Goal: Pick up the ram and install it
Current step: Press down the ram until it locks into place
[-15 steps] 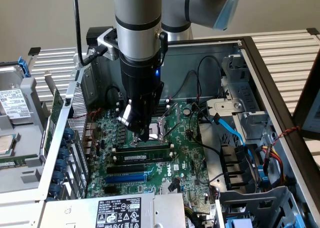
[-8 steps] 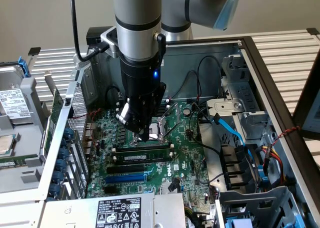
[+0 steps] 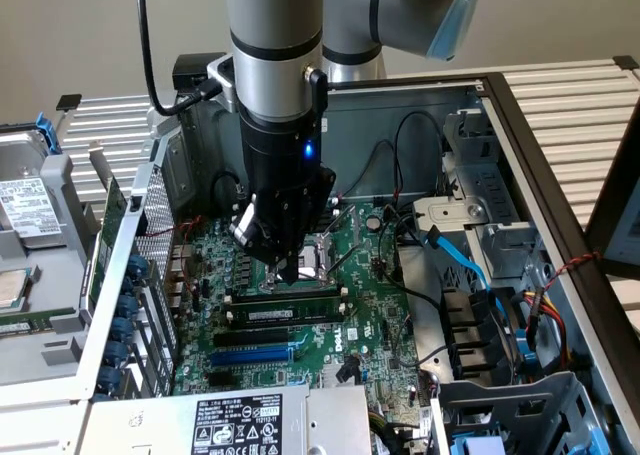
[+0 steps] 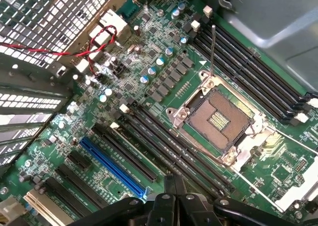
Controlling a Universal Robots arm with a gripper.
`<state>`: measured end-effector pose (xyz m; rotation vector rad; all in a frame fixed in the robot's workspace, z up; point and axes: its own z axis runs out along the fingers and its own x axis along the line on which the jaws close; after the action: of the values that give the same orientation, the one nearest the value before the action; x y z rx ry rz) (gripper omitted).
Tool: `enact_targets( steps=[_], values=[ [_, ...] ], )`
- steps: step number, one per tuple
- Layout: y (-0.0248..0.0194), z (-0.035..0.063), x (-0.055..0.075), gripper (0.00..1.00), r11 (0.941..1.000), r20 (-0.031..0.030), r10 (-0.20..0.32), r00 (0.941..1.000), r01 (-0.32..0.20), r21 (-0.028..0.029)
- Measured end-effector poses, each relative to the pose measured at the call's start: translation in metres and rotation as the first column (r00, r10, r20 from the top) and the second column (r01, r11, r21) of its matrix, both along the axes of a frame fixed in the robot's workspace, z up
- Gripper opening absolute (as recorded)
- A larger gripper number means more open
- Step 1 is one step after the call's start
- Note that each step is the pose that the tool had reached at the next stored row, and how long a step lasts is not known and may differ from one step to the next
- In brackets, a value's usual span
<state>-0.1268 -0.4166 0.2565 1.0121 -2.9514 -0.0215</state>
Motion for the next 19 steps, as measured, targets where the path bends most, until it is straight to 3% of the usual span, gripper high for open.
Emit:
enact_targets(
  steps=[4,10,15,19],
  values=[
    [-0.0001,0.0,0.0,0.1,0.999,-0.0001,-0.043,0.9991,0.043,-0.0097],
    [-0.0001,0.0,0.0,0.1,0.9924,0.0003,-0.122,0.9925,0.122,-0.014],
    [-0.0001,0.0,0.0,0.1,0.9818,0.0006,-0.189,0.9819,0.189,-0.0161],
    [-0.0001,0.0,0.0,0.1,0.9699,0.0012,-0.243,0.97,0.243,-0.0184]
  ],
)
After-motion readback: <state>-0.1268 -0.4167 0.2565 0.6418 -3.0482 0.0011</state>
